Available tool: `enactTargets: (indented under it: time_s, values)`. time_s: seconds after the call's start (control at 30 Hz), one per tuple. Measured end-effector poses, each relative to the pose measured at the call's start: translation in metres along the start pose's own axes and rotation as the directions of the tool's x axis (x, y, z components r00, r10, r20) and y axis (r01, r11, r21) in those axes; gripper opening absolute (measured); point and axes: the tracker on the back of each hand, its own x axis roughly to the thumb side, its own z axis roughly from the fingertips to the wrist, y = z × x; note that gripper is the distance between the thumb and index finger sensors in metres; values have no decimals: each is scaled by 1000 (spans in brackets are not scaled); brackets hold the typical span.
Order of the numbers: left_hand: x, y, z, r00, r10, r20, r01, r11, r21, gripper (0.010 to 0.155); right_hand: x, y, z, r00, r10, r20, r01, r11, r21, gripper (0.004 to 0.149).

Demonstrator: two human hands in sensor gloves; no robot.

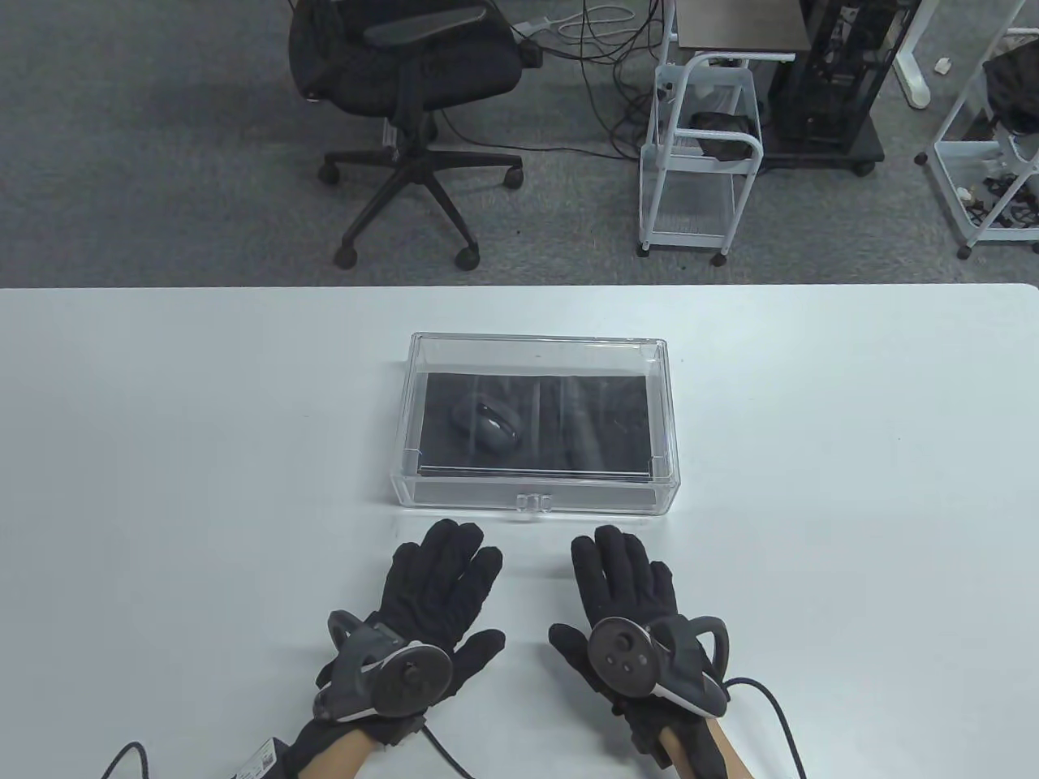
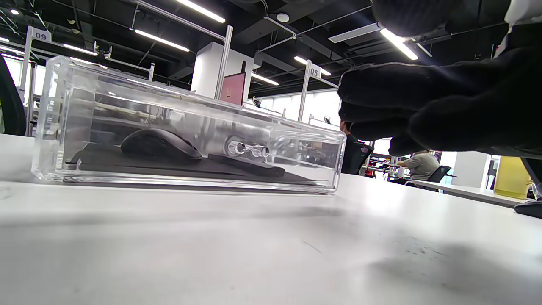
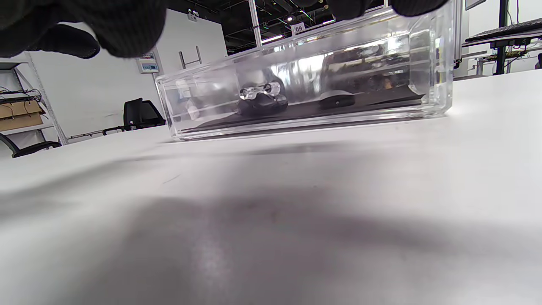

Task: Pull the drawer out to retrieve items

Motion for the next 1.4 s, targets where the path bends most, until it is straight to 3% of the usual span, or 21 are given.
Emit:
enactTargets:
  time_s: [0.23,0.37,0.47,0.53,0.73,0.83,0.97,1.07,1.17,1.27,1.4]
  values:
    - [0,1,0,1000,-4,-5,4,1000,-18,86,-1,-3,-3,999,3,-34,-4,999,-40,95]
    - [0,5,0,1000,-3,-2,3,1000,2,87,-2,-3,-12,997,-32,-72,26,995,-91,82]
    - [-1,9,0,1000,3,-6,-3,1000,17,87,-4,7,-31,989,-82,-123,80,997,-23,75]
    - [-1,10,0,1000,6,-7,-5,1000,18,87,-6,15,-44,964,-182,-193,194,980,42,75]
    - [2,13,1,998,-65,3,65,998,21,89,-10,31,-80,844,-392,-367,438,898,47,79]
    - [2,12,1,998,-65,2,65,998,12,89,-20,36,-95,704,-531,-471,601,799,-1,79]
    - [2,13,1,998,-69,1,69,998,-9,90,-36,50,-109,471,-675,-568,802,596,-44,76]
    - [2,12,0,997,-71,-1,71,997,-13,90,-43,58,-112,364,-715,-597,839,530,-122,71]
    - [0,10,0,999,-53,9,53,998,-33,88,-45,60,-115,304,-736,-605,862,483,-155,70]
    - [-1,9,0,998,-55,4,55,998,-39,88,-47,61,-116,287,-745,-603,856,482,-187,68]
    - [-2,10,0,999,-50,-7,50,998,-35,87,-43,62,-116,211,-791,-575,875,414,-249,59]
